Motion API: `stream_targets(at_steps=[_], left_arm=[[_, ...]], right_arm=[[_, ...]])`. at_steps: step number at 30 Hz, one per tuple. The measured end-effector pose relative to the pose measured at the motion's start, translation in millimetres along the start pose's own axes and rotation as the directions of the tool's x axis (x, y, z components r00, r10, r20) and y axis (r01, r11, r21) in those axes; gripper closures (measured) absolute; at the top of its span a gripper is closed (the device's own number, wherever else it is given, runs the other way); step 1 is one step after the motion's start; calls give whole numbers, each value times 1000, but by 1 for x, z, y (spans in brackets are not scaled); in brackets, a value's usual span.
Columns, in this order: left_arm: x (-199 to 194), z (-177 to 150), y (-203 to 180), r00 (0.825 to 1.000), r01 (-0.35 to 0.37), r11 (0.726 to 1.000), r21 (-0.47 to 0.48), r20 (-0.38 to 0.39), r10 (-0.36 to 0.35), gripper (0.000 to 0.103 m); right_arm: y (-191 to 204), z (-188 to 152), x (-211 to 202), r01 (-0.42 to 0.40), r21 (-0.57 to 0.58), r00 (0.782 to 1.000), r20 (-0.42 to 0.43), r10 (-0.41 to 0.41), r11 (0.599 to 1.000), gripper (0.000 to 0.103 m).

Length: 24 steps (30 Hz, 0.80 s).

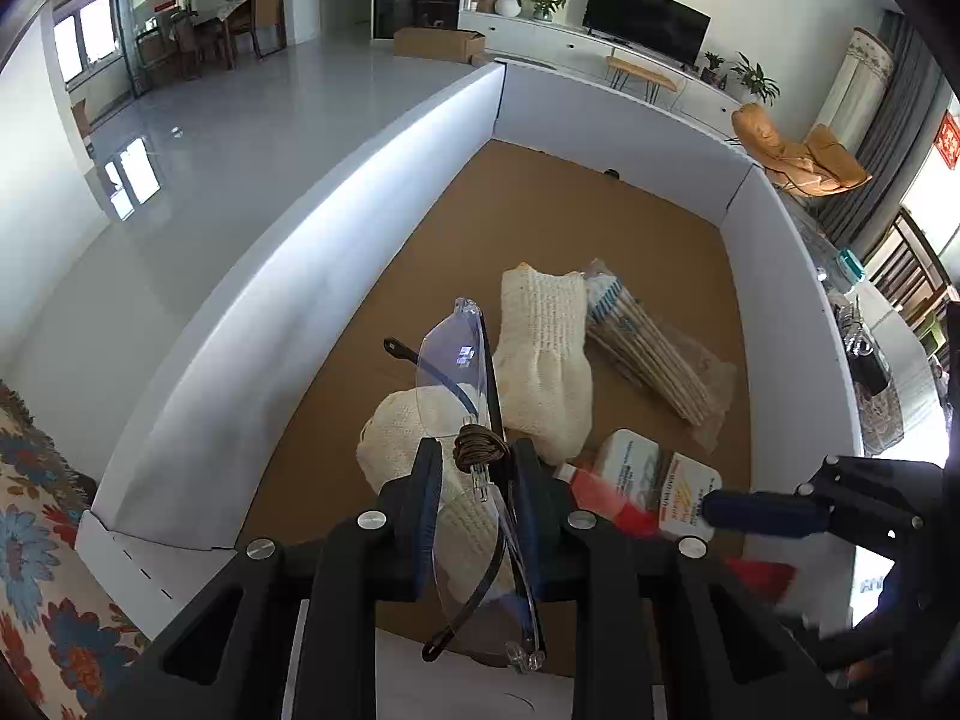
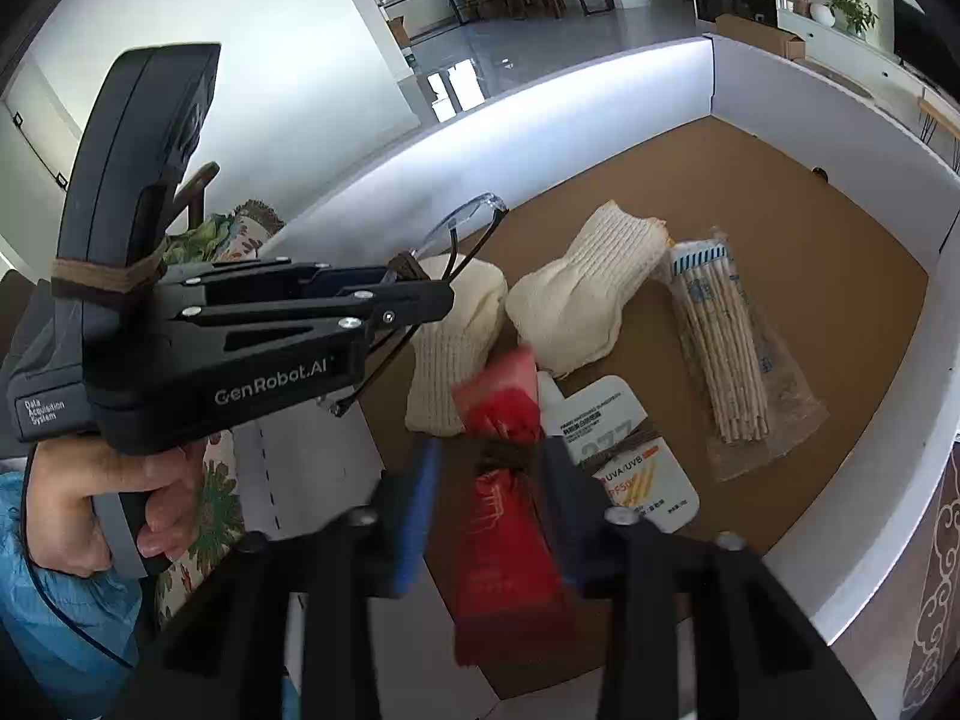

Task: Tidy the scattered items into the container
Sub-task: 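Carry glasses and red packet into the white box and open both tools, then return both open tools over the remaining table items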

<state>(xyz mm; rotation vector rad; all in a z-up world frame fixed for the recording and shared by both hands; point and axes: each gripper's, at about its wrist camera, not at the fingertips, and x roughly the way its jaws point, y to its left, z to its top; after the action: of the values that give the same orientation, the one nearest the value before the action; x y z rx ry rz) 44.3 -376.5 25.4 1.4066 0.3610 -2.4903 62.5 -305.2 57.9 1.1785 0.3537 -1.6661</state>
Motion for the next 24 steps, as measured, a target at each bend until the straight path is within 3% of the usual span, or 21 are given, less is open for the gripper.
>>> stream_targets(at_steps=[1,2,3,4,8,12,16,18,21,24], left_arm=[[2,-1,1,1000,-9,1000,-5,-4,9,63],[2,0,1,1000,-16,1000,-11,-4,16,54],[2,0,0,1000,-24,1000,-14,5,24,38],[0,-1,-1,999,-32,999,-13,20,33,32],[-19,2,-13,993,-15,1000,-27,115,18,31],[-49,5,-42,980,-10,1000,18,201,7,31],[-81,5,-93,960,55,993,104,268,-82,29],[-94,1,-127,947,100,982,160,288,-144,24],[-108,-13,-183,925,161,950,267,293,-239,12],[-104,-31,-243,919,196,905,378,251,-304,8]], right_arm=[[-2,-1,0,-4,-8,1000,4,4,1000,18],[0,-2,-2,-16,-24,1000,21,17,1000,16],[1,-3,-6,6,-30,999,35,-5,1000,15],[0,-4,-11,19,-33,998,53,-18,999,15],[-8,-11,-48,41,-37,984,177,-33,999,14],[-33,-32,-91,128,-23,947,300,-116,991,10],[-87,-75,-134,259,84,892,361,-272,962,9],[-126,-106,-150,345,175,855,347,-386,922,9],[-180,-162,-167,457,316,803,257,-538,832,9],[-224,-217,-185,526,407,764,160,-625,747,9]])
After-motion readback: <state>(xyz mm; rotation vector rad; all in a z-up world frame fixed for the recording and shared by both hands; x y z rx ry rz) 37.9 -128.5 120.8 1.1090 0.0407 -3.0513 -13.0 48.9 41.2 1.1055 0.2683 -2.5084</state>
